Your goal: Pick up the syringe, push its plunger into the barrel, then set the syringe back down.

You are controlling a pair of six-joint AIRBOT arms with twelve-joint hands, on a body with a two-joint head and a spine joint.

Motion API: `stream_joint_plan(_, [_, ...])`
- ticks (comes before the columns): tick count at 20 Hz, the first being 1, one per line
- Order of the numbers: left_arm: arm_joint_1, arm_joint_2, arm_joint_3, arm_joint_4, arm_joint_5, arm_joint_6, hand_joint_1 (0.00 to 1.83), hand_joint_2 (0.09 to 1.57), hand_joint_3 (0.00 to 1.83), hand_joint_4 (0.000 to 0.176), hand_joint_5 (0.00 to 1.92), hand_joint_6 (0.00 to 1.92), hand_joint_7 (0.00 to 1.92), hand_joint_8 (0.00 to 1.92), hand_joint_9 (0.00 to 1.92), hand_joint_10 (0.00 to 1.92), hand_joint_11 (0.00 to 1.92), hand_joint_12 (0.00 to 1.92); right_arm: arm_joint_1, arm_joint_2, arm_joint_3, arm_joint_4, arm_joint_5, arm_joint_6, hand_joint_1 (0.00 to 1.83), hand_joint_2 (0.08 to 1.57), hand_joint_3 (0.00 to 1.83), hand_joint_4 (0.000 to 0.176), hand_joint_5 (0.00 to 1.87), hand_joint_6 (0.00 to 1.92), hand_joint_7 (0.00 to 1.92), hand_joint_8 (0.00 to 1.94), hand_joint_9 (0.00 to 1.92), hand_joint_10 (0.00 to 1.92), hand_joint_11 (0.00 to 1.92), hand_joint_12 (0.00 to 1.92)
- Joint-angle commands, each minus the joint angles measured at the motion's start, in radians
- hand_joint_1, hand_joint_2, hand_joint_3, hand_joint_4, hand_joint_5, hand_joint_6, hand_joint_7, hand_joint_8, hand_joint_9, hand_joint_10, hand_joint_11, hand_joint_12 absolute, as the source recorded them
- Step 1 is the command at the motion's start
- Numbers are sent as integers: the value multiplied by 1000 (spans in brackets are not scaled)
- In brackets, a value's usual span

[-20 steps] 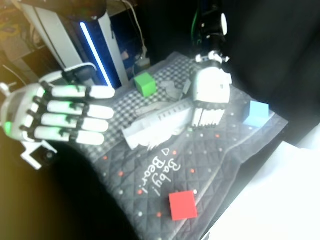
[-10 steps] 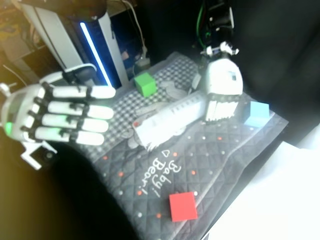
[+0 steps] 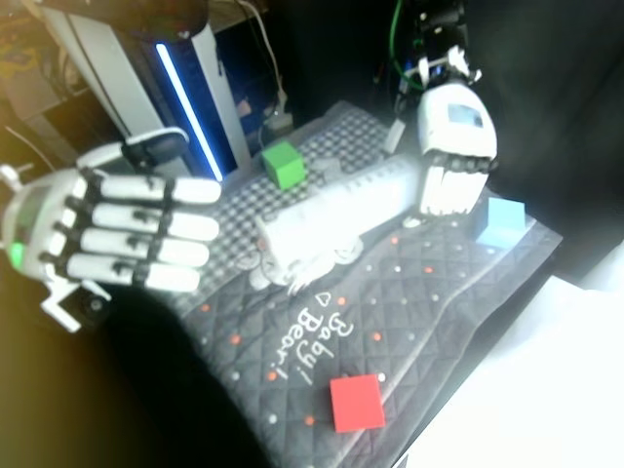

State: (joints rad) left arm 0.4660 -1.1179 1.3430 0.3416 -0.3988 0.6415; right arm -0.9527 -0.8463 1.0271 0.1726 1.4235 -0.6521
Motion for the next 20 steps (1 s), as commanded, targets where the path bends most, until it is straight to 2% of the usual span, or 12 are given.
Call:
stream_joint_plan(1, [-20, 7, 0, -32, -159, -30, 1516, 1162, 2, 0, 1332, 1921, 1461, 1921, 1551, 1921, 1613, 1921, 3, -2, 7, 22, 127, 7, 131, 779, 0, 28, 145, 1, 225, 0, 231, 4, 165, 158])
stream_joint_plan(2, [-20, 9, 6, -32, -177, -60, 1541, 1165, 3, 0, 1346, 1921, 1478, 1921, 1576, 1921, 1644, 1921, 2, -6, 8, 26, 127, 7, 124, 783, 0, 23, 146, 2, 223, 0, 236, 5, 170, 160])
stream_joint_plan(4, [-18, 16, 12, -32, -208, -105, 1536, 1159, 0, 0, 1313, 1921, 1494, 1921, 1579, 1921, 1632, 1921, 1, -14, 10, 32, 127, 7, 99, 775, 0, 34, 152, 3, 229, 3, 251, 9, 182, 163])
stream_joint_plan(7, [-37, 24, 7, -17, -208, -106, 1511, 1162, 1, 0, 1290, 1921, 1526, 1921, 1619, 1921, 1687, 1921, -4, -24, 13, 40, 126, 7, 103, 761, 0, 57, 153, 3, 246, 7, 247, 6, 179, 157])
stream_joint_plan(9, [-48, 28, 4, -8, -206, -106, 1534, 1149, 0, 0, 1312, 1921, 1506, 1921, 1599, 1921, 1663, 1921, -6, -30, 15, 43, 124, 7, 109, 745, 0, 54, 153, 1, 242, 4, 256, 7, 188, 154])
stream_joint_plan(10, [-56, 31, 0, 0, -206, -106, 1511, 1143, 0, 0, 1332, 1921, 1503, 1921, 1583, 1921, 1640, 1921, -7, -35, 17, 45, 120, 7, 120, 737, 0, 34, 148, 0, 237, 1, 258, 7, 191, 153])
stream_joint_plan(11, [-64, 35, -4, 5, -208, -106, 1503, 1138, 0, 0, 1335, 1921, 1504, 1921, 1573, 1921, 1626, 1921, -7, -39, 18, 46, 115, 8, 116, 729, 0, 29, 148, 0, 243, 3, 259, 7, 196, 153])
stream_joint_plan(12, [-71, 38, -7, 11, -208, -106, 1511, 1143, 0, 0, 1331, 1921, 1505, 1921, 1573, 1921, 1629, 1921, -8, -43, 20, 46, 112, 9, 122, 725, 0, 30, 149, 1, 241, 2, 249, 2, 185, 146])
stream_joint_plan(13, [-76, 40, -10, 18, -207, -106, 1523, 1146, 0, 0, 1315, 1921, 1497, 1921, 1574, 1921, 1636, 1921, -8, -45, 21, 46, 109, 11, 82, 775, 10, 56, 157, 3, 234, 0, 239, 0, 192, 146])
stream_joint_plan(15, [-83, 43, -13, 24, -206, -106, 1523, 1147, 0, 0, 1308, 1921, 1493, 1921, 1580, 1921, 1646, 1921, -8, -52, 25, 46, 104, 17, 89, 789, 11, 62, 119, 0, 185, 0, 184, 0, 161, 125])
stream_joint_plan(17, [-85, 45, -14, 25, -209, -106, 1536, 1137, 0, 0, 1324, 1921, 1494, 1921, 1585, 1921, 1661, 1921, -8, -66, 33, 46, 100, 26, 72, 743, 0, 63, 124, 4, 154, 0, 165, 0, 160, 119])
stream_joint_plan(20, [-88, 45, -13, 27, -206, -106, 1547, 1131, 0, 0, 1327, 1921, 1502, 1921, 1589, 1921, 1655, 1921, -8, -93, 45, 46, 97, 47, 25, 769, 6, 49, 140, 8, 163, 11, 184, 13, 187, 126])
